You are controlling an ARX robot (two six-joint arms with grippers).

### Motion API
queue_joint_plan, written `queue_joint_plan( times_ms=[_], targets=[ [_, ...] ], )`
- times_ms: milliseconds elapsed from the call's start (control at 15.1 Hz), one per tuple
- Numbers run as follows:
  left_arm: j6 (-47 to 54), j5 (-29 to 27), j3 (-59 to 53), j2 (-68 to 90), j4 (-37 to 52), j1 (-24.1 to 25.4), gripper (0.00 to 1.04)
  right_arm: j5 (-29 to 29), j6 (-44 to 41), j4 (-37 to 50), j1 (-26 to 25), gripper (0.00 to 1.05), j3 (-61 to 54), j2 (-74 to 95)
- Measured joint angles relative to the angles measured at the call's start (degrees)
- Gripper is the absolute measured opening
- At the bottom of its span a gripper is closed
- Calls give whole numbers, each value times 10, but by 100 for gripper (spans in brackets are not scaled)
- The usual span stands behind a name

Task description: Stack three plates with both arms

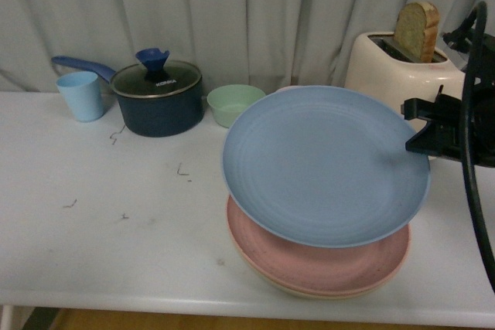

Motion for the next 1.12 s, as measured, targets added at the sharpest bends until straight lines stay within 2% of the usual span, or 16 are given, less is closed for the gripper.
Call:
queue_joint_plan(
  times_ms=[595,661,859,925,1123],
  targets=[
    [0,0,0,0,0,0,98,21,21,-41,10,3,37,99],
    [0,0,0,0,0,0,98,22,28,-50,9,6,40,103],
    [0,0,0,0,0,0,98,18,43,-45,3,40,38,96],
    [0,0,0,0,0,0,98,13,44,-37,-2,55,19,65],
    [0,0,0,0,0,0,98,47,30,-46,-17,90,-15,-43]
  ],
)
